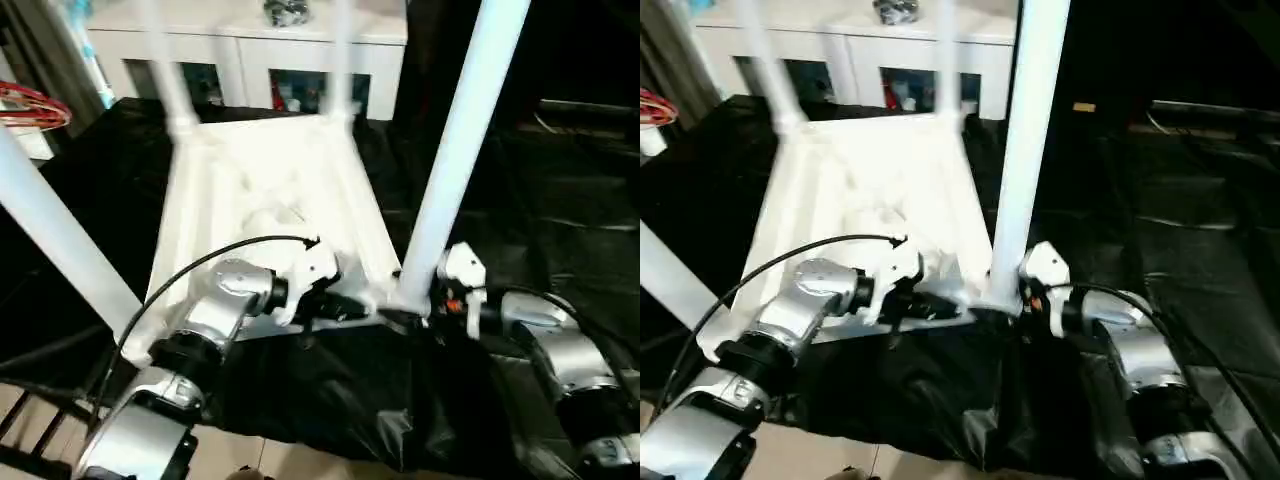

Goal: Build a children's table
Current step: Rotate leg to tighten

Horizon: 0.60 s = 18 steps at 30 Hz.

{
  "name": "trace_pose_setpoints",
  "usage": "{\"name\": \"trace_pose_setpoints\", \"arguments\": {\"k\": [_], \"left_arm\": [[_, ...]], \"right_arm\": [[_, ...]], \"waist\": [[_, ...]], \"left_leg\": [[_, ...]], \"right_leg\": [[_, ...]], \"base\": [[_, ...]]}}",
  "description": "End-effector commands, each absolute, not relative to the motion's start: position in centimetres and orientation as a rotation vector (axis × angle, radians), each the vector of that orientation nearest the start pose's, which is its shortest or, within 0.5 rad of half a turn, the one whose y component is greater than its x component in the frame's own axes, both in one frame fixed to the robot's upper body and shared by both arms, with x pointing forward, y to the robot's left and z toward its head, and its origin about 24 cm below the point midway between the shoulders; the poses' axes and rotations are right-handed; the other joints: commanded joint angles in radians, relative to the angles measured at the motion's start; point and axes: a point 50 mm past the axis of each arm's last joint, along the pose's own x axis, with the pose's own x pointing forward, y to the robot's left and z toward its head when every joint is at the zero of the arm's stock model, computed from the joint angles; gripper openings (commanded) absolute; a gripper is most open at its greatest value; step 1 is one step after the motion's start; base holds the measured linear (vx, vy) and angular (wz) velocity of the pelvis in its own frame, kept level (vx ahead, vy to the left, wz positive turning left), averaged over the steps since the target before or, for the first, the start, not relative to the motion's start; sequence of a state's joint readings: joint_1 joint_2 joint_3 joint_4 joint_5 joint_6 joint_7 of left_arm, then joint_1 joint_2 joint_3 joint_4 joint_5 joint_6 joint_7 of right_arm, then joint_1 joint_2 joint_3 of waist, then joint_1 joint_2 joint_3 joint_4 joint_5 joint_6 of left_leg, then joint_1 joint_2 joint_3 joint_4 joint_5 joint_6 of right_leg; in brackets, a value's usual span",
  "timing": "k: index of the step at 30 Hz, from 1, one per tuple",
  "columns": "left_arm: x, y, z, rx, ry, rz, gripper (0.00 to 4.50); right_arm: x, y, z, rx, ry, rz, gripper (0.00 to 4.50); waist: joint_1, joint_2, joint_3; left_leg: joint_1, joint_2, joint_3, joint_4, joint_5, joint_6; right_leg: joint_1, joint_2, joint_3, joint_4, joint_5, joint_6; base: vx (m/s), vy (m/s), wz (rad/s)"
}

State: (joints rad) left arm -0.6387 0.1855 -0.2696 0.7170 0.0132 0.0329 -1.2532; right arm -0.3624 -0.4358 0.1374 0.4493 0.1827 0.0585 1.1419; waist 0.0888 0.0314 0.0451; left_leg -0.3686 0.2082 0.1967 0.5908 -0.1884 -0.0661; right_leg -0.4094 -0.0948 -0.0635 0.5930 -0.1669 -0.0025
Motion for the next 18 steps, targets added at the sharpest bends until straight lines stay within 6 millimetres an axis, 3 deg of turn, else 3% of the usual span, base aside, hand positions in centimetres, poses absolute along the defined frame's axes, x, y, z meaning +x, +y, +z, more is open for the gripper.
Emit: {"name": "trace_pose_setpoints", "arguments": {"k": [1,4,8,18], "left_arm": [[31.6,7.2,6.5,0.274,0.247,-1.544,0.0],[31.5,7.7,6.5,0.276,0.262,-1.563,0.0],[31.2,8.2,6.4,0.278,0.284,-1.594,0.0],[31.1,8.1,6.2,0.275,0.281,-1.576,0.0]], "right_arm": [[27.6,-16.4,3.3,-0.164,0.376,1.299,3.8],[27.2,-16.7,3.3,-0.168,0.409,1.332,3.8],[26.8,-16.8,3.3,-0.187,0.429,1.371,3.45],[26.3,-16.2,2.8,-0.171,0.449,1.389,2.72]], "waist": [[-0.002,-0.015,-0.059],[0.0,-0.016,-0.06],[0.002,-0.017,-0.062],[0.003,-0.018,-0.061]], "left_leg": [[0.013,0.026,-0.007,-0.071,-0.234,0.078],[0.01,0.025,-0.008,-0.071,-0.22,0.075],[0.009,0.027,-0.007,-0.068,-0.193,0.083],[0.009,0.026,-0.007,-0.069,-0.199,0.075]], "right_leg": [[0.049,-0.045,0.034,-0.074,-0.272,-0.227],[0.051,-0.045,0.033,-0.071,-0.254,-0.23],[0.051,-0.046,0.034,-0.065,-0.208,-0.243],[0.051,-0.046,0.034,-0.067,-0.236,-0.231]], "base": [[0.0,0.0,0.0],[0.0,0.0,0.0],[0.0,0.0,0.0],[0.0,0.0,0.0]]}}
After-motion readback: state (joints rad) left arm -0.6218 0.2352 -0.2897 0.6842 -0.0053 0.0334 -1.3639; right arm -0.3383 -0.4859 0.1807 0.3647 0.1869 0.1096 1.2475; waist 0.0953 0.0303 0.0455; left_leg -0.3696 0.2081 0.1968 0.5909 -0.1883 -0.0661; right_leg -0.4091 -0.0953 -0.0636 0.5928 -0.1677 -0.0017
